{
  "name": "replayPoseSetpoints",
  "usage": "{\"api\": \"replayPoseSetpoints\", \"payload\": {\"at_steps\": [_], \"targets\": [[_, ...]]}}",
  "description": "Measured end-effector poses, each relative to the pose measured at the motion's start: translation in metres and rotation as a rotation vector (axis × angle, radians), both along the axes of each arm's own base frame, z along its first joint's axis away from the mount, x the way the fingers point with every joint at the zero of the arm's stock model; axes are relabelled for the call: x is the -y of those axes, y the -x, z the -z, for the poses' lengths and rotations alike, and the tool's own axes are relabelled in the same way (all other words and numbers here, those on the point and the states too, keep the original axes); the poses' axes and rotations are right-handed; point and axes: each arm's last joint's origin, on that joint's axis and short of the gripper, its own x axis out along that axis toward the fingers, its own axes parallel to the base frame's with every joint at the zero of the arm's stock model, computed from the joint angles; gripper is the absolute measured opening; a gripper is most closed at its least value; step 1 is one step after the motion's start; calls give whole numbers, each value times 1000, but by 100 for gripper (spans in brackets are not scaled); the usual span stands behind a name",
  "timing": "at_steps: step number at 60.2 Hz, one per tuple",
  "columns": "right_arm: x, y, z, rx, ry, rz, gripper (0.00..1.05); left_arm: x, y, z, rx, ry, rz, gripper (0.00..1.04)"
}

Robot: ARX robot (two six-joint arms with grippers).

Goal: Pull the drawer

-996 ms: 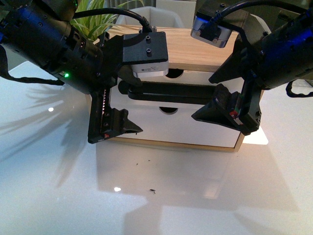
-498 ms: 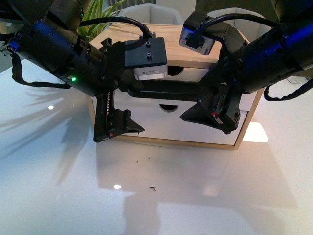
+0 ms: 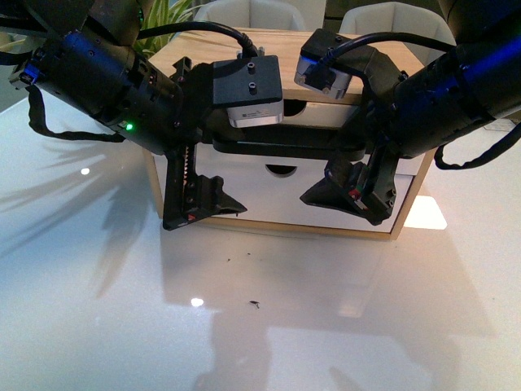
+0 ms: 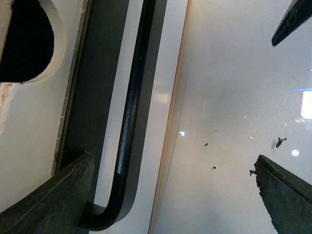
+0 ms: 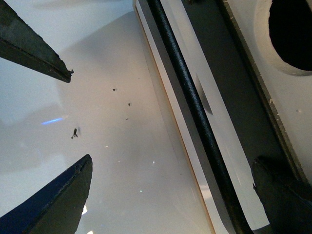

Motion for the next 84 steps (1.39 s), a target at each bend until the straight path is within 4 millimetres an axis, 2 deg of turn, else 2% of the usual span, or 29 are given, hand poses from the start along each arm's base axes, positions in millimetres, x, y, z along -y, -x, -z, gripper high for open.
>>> {"api": "replayPoseSetpoints", "payload": {"at_steps": [19,35,52,66,84], "targets": [[1,5,5,-40,38,-52,96,5,6,3,-32,-33,29,97],[6,19,6,-89,39,-125,96,3,17,1,-83,-101,95,97],[10,43,4,-127,5,-166,96,-6,42,-1,-105,-143,151,97],[7,81,4,-165,3,-196,96,-16,79,-3,-136,-156,190,97],[7,93,0,-140,-53,-143,96,-20,96,-6,-84,-101,171,97]]}}
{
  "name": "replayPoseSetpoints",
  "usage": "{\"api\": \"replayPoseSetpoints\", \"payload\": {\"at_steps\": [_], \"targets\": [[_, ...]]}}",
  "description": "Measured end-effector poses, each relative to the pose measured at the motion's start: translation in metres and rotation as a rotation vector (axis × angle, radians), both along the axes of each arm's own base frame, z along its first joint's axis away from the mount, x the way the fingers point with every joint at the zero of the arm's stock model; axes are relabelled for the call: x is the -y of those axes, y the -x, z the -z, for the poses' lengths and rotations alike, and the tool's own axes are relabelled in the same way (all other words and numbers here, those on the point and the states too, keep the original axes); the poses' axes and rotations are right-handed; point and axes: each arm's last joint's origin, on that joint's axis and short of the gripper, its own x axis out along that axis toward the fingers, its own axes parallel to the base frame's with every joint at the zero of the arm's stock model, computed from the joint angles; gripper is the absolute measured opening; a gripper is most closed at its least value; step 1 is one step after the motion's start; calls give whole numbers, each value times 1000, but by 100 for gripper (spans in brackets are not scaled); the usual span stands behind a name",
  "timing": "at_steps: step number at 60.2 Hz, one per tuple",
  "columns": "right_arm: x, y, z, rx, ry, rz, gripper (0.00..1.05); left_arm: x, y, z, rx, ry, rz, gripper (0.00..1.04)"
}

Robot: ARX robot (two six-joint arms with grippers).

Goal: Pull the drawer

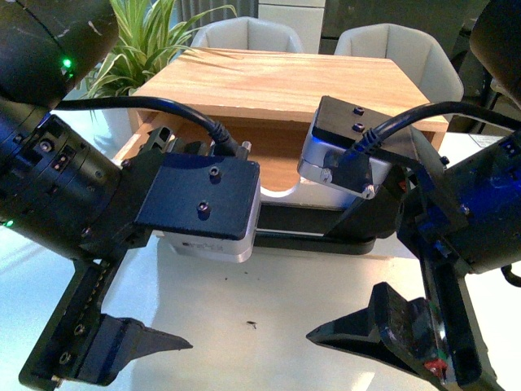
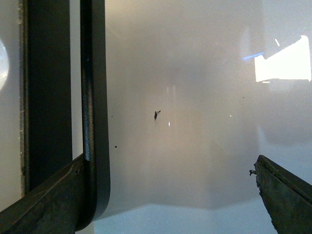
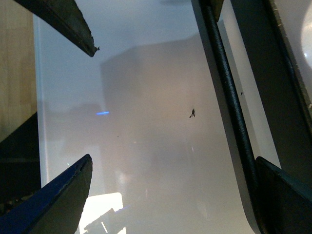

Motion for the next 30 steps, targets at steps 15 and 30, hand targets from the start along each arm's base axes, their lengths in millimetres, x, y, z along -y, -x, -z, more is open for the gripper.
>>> {"api": "replayPoseSetpoints", "payload": {"at_steps": [15,30], "targets": [[15,10,-34,87,-98,88,96,-5,14,-25,24,269,-96,97],[39,34,-64,307,-299,282,96,-29,30,-58,234,540,-410,97]]}}
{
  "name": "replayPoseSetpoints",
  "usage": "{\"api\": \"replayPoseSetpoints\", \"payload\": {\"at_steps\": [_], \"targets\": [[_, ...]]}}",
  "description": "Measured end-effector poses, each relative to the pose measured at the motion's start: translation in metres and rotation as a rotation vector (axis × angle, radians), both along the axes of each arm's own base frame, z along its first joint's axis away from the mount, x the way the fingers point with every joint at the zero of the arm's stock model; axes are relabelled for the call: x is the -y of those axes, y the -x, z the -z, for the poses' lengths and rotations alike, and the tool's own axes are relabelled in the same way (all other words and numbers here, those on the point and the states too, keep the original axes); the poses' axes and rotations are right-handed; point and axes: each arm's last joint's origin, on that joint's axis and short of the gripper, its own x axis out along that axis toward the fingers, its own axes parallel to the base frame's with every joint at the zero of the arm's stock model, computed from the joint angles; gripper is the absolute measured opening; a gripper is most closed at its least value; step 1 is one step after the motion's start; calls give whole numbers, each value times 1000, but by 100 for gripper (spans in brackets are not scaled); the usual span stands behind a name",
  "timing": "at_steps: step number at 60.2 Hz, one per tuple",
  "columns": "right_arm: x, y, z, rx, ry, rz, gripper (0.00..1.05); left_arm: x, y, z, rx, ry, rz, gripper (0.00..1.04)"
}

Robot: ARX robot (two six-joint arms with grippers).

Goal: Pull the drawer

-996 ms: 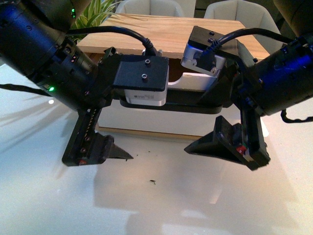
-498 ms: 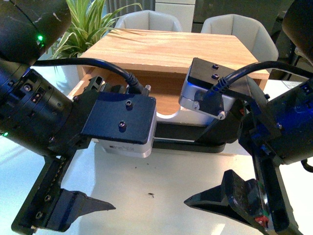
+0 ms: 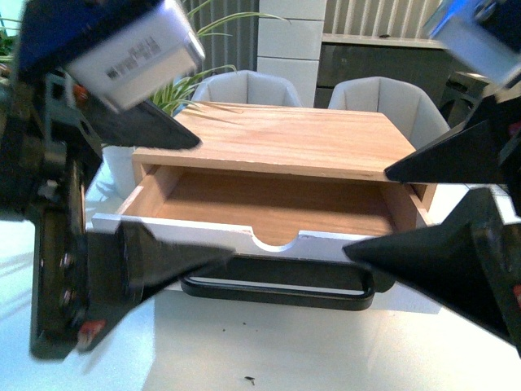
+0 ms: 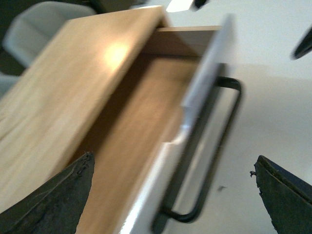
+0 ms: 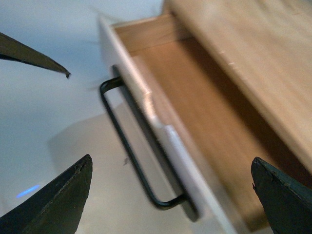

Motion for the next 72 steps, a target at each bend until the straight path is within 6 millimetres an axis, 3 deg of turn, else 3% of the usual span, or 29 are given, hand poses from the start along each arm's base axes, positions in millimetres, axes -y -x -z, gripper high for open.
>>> {"api": "replayPoseSetpoints", "payload": {"at_steps": [10,17,34,49,56,72], "targets": [[24,20,-7,153,-140,260,96,-28,17,0,64,177,-309,97],[42,44,-4,217,-233,438,96,-44,46,4,51,316,-449,97],[67,110,36,220,-383,802,96,-74,116,35,-52,578,-813,97],[70,118,40,239,-430,848,94,-79,124,35,-70,734,-854,97],[73,123,47,263,-459,855,72,-82,129,39,48,677,-887,76],[88,132,65,263,-461,868,23,-95,141,48,75,633,-889,26]]}}
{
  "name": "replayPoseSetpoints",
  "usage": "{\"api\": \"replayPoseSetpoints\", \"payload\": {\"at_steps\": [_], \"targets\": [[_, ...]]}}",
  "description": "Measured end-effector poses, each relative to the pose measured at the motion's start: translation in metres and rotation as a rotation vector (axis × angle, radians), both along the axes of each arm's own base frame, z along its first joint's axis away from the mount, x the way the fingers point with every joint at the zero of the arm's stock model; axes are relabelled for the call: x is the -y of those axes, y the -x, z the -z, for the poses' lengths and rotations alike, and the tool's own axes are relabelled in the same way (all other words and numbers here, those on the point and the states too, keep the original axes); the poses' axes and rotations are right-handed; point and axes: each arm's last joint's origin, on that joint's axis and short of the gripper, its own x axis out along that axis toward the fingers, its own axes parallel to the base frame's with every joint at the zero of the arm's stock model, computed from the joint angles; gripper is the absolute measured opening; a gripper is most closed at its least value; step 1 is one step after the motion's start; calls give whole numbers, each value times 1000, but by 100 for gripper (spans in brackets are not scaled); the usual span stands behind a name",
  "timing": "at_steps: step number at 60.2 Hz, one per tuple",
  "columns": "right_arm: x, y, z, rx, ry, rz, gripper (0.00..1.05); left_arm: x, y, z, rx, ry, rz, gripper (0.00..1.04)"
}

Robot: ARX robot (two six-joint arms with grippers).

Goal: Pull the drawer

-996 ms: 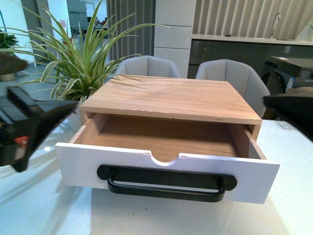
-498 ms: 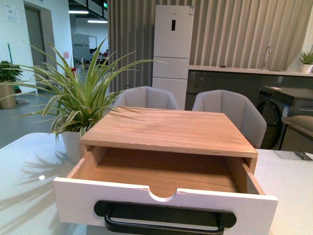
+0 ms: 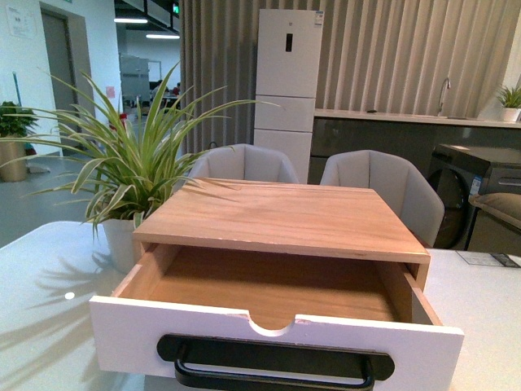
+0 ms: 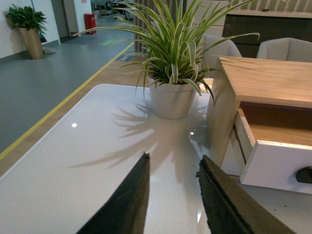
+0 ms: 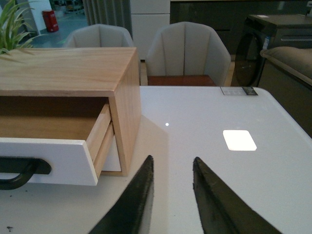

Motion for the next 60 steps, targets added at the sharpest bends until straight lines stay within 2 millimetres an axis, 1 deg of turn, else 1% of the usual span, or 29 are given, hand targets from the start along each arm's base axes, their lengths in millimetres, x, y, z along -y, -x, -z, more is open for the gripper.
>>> {"api": "replayPoseSetpoints", "payload": {"at_steps": [4,5,7,12,25,32,35,38,44,47,60], "targets": [[0,2,2,2,0,-7,9,0,3,2,0,-3,3,12],[0,2,3,2,0,-7,7,0,3,2,0,-3,3,10],[0,3,4,2,2,-5,2,0,4,2,0,-4,3,3],[0,6,7,3,-2,-5,2,0,7,9,11,-6,3,3],[0,11,14,13,-3,-5,2,0,13,8,15,-6,2,3],[0,14,13,31,-4,-6,2,0,17,8,16,-7,2,3],[0,20,17,-3,-4,-8,2,0,18,8,16,-7,2,3],[0,25,16,22,-4,-5,2,0,19,9,13,-7,2,3],[0,25,16,24,-4,-5,2,0,27,13,-19,-8,2,3],[0,25,16,23,-4,-4,2,0,30,12,-2,-8,2,3],[0,25,16,25,-4,-4,2,0,31,12,10,-8,2,3]]}}
